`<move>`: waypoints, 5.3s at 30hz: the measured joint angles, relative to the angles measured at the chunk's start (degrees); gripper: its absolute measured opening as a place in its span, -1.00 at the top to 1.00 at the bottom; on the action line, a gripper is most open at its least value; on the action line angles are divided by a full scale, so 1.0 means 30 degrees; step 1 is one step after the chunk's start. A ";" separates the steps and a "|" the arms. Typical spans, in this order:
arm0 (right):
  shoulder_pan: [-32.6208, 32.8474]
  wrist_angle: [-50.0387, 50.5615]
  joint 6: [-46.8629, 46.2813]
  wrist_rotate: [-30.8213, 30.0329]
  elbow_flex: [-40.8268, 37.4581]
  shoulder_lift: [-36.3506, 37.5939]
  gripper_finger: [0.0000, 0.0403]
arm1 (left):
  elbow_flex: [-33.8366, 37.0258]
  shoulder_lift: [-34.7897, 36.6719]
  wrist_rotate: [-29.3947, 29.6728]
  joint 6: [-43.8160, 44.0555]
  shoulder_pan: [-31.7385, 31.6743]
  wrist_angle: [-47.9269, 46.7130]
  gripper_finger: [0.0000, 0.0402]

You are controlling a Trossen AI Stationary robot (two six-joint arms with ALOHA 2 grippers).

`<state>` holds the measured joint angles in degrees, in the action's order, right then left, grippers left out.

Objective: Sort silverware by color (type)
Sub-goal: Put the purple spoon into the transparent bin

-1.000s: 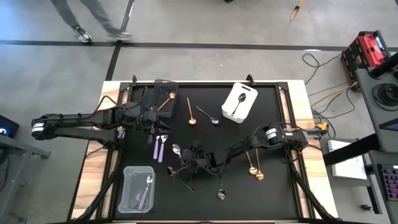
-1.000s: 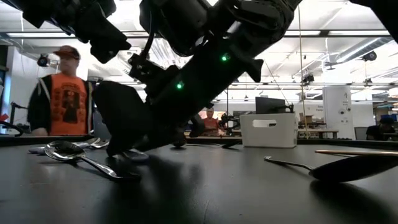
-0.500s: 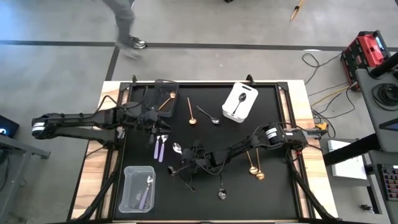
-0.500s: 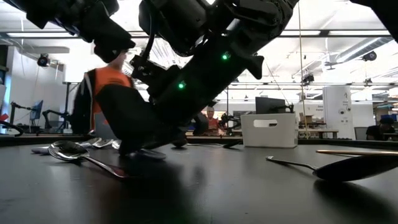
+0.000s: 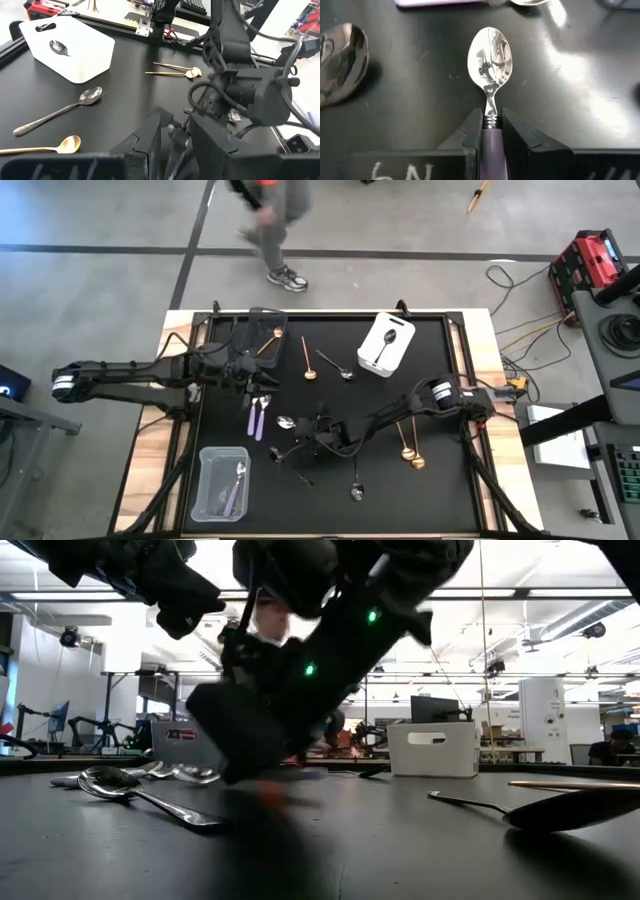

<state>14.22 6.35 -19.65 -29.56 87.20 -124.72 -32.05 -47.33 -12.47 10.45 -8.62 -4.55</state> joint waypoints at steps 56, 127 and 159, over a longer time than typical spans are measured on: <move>-0.0165 -2.1326 1.6012 -0.5135 -0.5501 0.5016 0.74 | 0.5909 -0.4622 0.4984 -0.0149 0.3993 2.2710 0.57; -0.0233 -1.7995 1.7539 -0.8572 -0.4461 0.3826 0.41 | 0.5916 -0.7578 0.9252 0.1955 0.3991 2.5510 1.00; 0.1792 -0.9245 1.5754 -0.6780 -0.4512 0.8295 0.45 | 0.2530 -0.6602 1.0390 1.2968 1.4081 2.1150 1.00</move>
<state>19.59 -21.38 27.61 -49.89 73.67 -99.83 -24.46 -67.14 18.70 49.36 33.63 58.90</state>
